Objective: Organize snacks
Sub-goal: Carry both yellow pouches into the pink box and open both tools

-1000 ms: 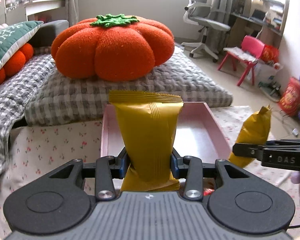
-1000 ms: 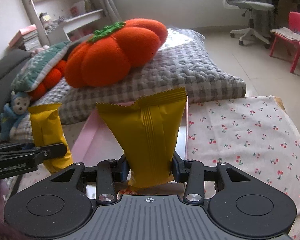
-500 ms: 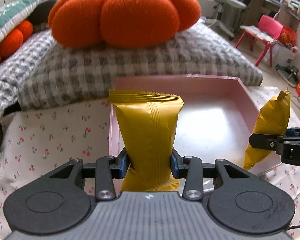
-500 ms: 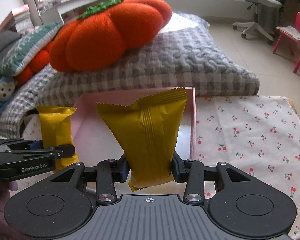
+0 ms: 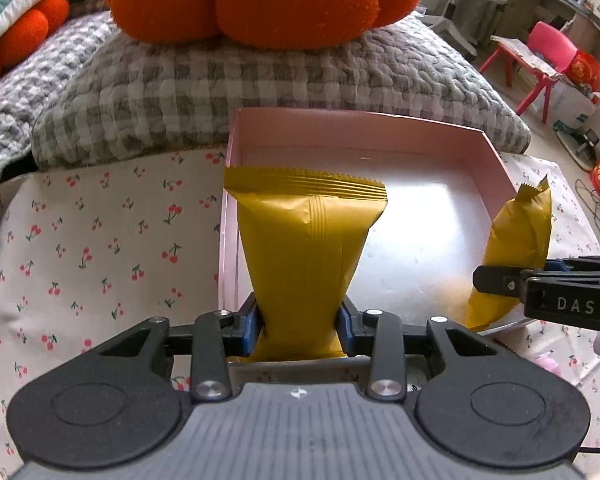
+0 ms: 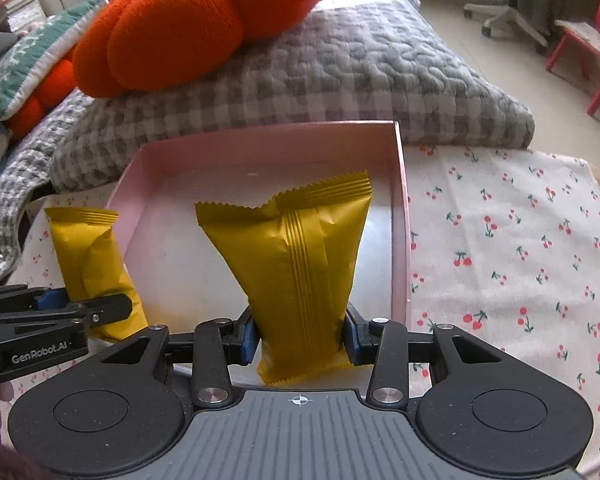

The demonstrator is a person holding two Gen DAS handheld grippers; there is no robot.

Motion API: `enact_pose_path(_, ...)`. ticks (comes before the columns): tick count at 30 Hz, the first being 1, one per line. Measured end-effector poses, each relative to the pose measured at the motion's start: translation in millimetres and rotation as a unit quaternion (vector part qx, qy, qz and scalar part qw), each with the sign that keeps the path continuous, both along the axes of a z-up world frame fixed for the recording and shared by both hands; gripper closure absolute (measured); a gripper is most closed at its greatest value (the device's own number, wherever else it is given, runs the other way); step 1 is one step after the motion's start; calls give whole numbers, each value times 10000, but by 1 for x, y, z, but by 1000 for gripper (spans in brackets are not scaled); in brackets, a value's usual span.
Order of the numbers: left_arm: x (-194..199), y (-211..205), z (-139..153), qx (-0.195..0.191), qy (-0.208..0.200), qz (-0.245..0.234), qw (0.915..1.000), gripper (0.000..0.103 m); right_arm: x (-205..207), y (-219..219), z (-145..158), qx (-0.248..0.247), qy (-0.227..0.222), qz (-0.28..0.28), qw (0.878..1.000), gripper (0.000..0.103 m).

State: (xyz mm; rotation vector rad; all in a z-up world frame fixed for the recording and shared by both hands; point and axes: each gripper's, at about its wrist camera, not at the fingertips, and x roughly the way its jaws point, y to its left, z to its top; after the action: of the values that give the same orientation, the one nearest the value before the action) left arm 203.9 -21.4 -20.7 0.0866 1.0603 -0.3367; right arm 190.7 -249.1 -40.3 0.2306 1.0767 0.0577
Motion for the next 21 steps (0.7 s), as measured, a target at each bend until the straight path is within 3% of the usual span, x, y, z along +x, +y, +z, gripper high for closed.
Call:
enact_pose_path(7, 3, -1, -1, -20, 143, 9, 9999, 69, 4, 2, 0, -49, 175, -99, 9998, 63)
enact_pose_path(14, 1, 3, -10, -244, -199, -5, 9995, 68, 4, -2, -1, 57, 67, -167, 9998, 60)
enact_pose_path(16, -3, 2, -11, -226, -367, -76, 9990, 64, 3, -5, -1, 214, -12, -209, 9996, 59)
enact_pose_path(21, -12, -2, -1, -134, -822, -278, 9961, 37, 1, -11, 4, 446, -118, -211, 9987, 45)
